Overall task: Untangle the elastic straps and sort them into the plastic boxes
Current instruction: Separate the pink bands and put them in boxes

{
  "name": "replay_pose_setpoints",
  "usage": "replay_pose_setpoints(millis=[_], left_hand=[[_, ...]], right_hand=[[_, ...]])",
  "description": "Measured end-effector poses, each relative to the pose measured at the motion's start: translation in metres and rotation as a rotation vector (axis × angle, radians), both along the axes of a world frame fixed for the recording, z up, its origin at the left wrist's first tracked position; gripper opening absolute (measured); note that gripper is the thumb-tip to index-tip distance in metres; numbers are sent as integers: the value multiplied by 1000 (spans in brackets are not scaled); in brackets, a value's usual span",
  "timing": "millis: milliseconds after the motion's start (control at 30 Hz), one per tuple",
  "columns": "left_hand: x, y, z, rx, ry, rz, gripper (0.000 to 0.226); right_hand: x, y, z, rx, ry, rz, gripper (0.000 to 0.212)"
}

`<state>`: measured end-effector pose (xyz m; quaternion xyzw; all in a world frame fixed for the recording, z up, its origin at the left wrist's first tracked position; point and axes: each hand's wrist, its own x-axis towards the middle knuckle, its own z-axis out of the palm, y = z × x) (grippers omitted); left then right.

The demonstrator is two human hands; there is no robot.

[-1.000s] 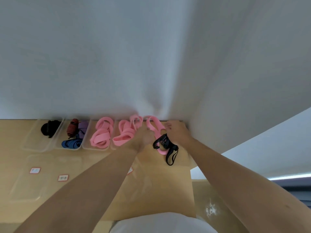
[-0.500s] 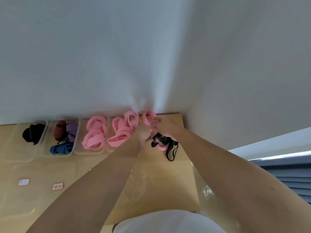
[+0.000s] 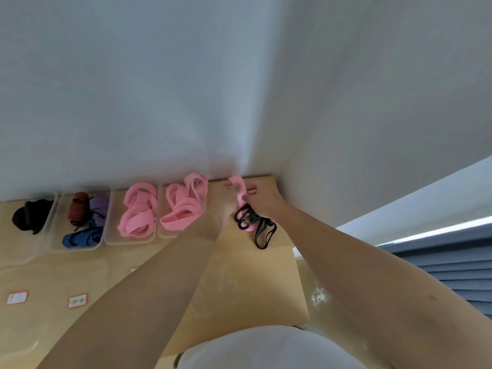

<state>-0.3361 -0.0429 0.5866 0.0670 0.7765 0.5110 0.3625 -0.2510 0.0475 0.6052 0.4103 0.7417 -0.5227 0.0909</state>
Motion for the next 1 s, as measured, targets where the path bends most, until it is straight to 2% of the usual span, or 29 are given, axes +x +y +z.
replay_pose_setpoints(millis=[100,233,300,367,467,567,633,833,1000], left_hand=[[3,-4,19,63,80,-14,25],[-4,-12,40,78,184,9,23],[-6,-17,51,80,198,9,22],[-4,-24,59,101,168,11,22],[0,-40,67,132,90,-19,29],[-1,-57,74,268,-40,-111,30],[-2,-66,80,327,-49,-184,31],[-6,-70,114,371,134,-307,24],[4,-69,153,432,337,-254,16]], right_hand=[[6,0,9,54,41,82,11],[7,-5,17,124,121,218,15],[8,-8,19,158,151,192,14],[9,-10,21,149,174,176,13],[14,-13,28,110,210,216,33],[18,-13,39,109,272,199,11],[21,-12,52,105,321,175,8],[28,-3,106,126,460,191,7],[40,6,147,154,534,260,14]])
